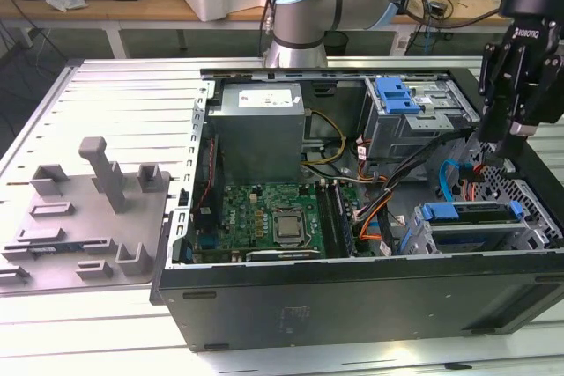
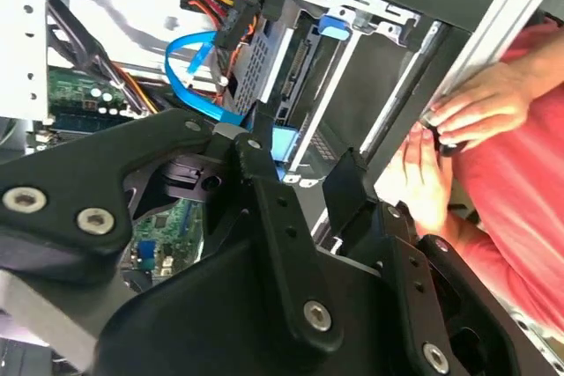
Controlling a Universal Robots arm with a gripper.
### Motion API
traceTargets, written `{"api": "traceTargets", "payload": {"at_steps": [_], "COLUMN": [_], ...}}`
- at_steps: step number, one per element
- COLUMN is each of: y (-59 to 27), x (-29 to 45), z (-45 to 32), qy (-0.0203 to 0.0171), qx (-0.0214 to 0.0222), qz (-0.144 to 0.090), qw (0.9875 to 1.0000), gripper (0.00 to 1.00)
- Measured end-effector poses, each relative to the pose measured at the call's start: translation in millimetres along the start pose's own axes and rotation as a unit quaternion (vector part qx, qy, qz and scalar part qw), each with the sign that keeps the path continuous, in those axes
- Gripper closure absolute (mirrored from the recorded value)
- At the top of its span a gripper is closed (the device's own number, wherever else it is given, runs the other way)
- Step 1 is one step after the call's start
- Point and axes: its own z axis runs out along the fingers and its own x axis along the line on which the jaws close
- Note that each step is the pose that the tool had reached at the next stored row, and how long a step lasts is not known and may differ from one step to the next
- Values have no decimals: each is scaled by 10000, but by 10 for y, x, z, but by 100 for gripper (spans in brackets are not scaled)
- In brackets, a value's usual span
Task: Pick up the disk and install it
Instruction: 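Insert the first disk wire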
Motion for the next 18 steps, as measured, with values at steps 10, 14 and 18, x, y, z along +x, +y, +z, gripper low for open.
{"api": "traceTargets", "payload": {"at_steps": [10, 14, 18], "y": [-78, -136, -151], "x": [-159, -234, -310], "z": [-7, -7, -3], "qy": [298, 299, 299], "qx": [-56, -90, -113], "qz": [79, 141, 190], "qw": [9995, 9994, 9993], "gripper": [58, 58, 58]}}
